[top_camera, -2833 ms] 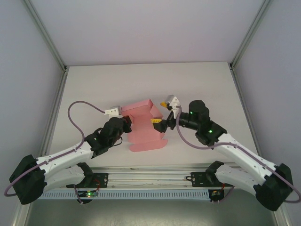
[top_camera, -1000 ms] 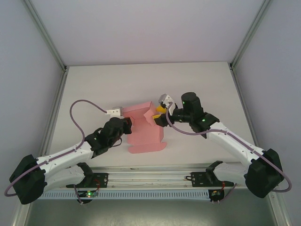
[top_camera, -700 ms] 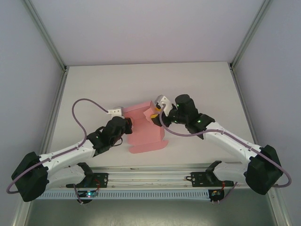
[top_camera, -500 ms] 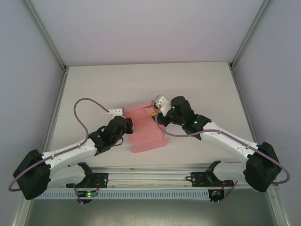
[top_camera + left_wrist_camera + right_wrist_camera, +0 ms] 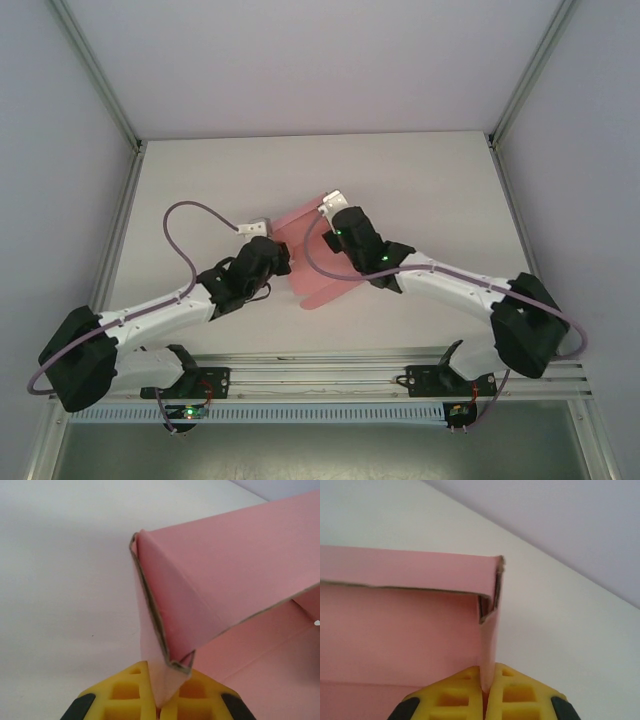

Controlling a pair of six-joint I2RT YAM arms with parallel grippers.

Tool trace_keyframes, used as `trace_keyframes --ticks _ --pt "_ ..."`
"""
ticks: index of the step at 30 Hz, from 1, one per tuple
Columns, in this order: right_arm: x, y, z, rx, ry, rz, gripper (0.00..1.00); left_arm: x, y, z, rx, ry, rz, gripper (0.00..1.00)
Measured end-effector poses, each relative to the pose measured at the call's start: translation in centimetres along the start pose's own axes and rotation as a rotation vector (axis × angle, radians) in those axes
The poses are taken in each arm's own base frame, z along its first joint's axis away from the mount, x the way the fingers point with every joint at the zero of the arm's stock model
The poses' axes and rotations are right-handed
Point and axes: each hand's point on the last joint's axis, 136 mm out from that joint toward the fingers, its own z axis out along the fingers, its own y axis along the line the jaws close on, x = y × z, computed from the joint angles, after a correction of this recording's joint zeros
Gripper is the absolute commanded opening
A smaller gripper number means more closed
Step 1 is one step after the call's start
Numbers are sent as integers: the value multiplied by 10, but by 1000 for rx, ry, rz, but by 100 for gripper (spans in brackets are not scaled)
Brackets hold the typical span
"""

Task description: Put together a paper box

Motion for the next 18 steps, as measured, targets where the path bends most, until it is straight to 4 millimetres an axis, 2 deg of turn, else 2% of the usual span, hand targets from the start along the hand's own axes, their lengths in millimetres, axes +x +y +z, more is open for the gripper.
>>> trace_keyframes --ticks 5,10,14,18 --pt "-4 -21 13 205 32 39 0 -9 -13 3 5 3 -61 0" --pt "0 -30 20 328 49 35 0 -11 -18 4 -7 21 -113 0" --pt "1 -35 21 387 46 34 0 -11 -22 2 -14 34 -150 0" --pt "-2 -33 21 371 27 53 0 -10 -22 3 -19 36 -175 0"
